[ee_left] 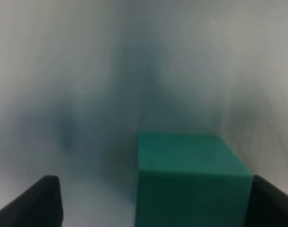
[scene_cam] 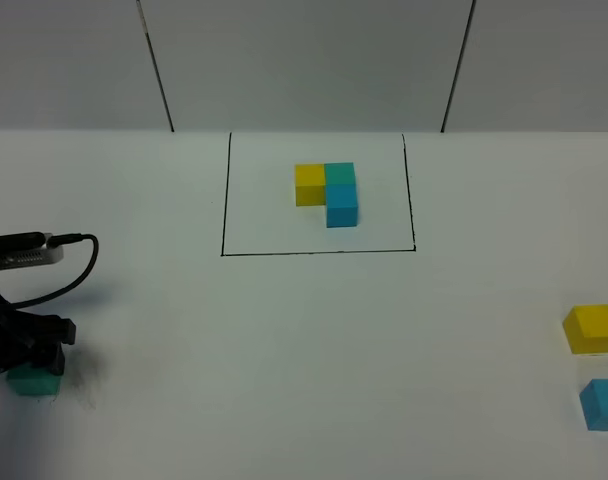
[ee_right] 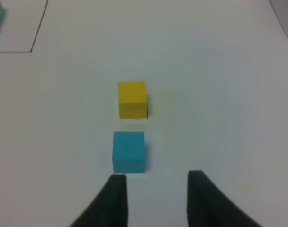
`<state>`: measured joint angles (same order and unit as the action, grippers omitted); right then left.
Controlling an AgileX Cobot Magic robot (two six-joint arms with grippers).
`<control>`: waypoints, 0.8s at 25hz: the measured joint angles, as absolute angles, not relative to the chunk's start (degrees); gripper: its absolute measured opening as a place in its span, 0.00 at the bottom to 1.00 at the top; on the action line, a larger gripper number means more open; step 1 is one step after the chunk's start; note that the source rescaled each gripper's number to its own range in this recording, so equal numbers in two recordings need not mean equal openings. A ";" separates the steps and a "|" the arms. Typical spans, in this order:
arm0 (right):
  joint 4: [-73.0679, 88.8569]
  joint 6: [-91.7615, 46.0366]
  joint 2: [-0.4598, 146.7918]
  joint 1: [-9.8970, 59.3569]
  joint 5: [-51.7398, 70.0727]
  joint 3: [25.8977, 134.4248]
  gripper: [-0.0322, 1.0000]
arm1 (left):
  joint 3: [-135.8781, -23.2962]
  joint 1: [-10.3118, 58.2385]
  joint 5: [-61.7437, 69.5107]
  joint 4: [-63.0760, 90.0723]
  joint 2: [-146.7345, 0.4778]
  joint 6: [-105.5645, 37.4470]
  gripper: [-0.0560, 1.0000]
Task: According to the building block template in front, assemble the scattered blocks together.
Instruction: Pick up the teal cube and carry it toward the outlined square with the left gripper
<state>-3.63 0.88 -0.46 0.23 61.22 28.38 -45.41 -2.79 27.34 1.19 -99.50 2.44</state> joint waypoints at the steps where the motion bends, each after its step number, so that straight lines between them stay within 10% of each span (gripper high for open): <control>1: -3.63 0.88 -0.46 0.23 61.22 28.38 0.03 | -45.41 -2.79 27.18 1.19 -99.56 2.44 0.78; 6: -3.63 0.93 -0.46 0.23 61.22 28.38 0.03 | -45.41 -2.79 26.84 1.19 -99.61 2.44 0.68; 11: -3.63 0.93 -0.46 0.23 61.22 28.38 0.03 | -45.43 -2.79 26.39 1.25 -99.61 2.44 0.25; 20: -3.63 0.88 -0.46 0.23 61.22 28.38 0.03 | -53.20 1.79 33.42 1.13 -99.61 -9.71 0.25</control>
